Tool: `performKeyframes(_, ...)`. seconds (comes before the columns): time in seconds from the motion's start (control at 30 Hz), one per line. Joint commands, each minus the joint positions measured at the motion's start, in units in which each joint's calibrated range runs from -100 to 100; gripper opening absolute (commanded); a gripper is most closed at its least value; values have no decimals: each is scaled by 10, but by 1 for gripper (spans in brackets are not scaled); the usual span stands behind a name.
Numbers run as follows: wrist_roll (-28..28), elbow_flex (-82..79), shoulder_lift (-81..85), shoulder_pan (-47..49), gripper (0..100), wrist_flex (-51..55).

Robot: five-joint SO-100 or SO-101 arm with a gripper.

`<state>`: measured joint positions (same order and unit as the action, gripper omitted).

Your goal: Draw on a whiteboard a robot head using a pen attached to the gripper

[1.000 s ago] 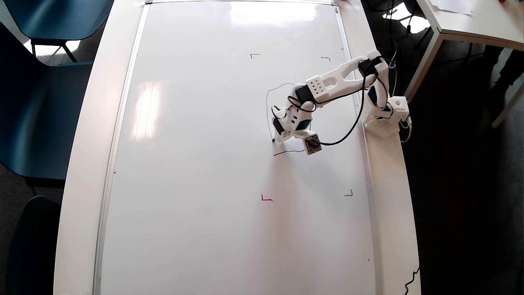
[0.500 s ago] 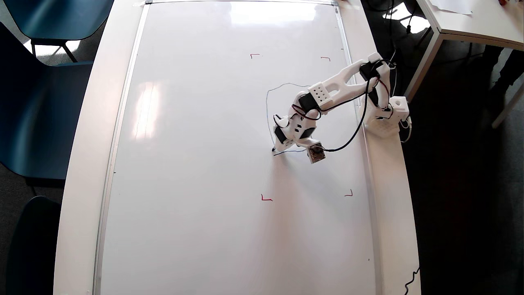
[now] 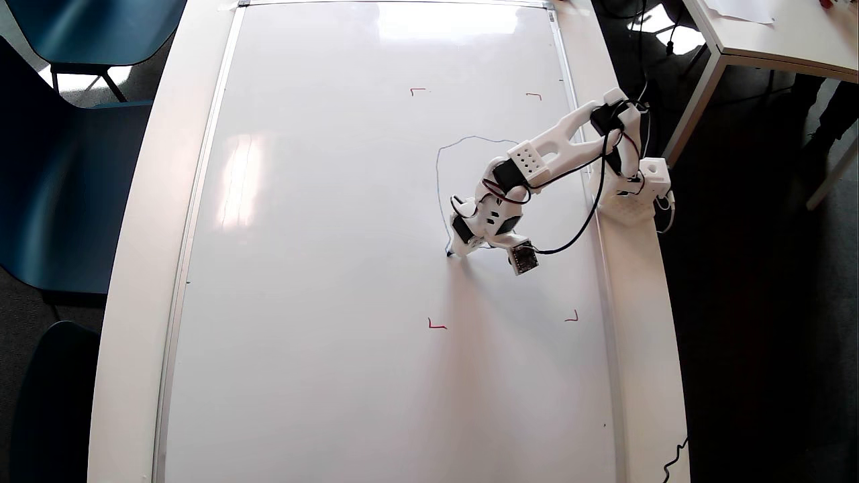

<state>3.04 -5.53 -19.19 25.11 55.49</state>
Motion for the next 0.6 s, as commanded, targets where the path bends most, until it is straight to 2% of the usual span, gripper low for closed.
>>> performKeyframes(0.0, -4, -1, 19, -6, 1, 12)
performKeyframes(0.37, -11, -8, 156, -29, 2, 119)
performKeyframes(0.57, -8, -41, 167, -36, 1, 129)
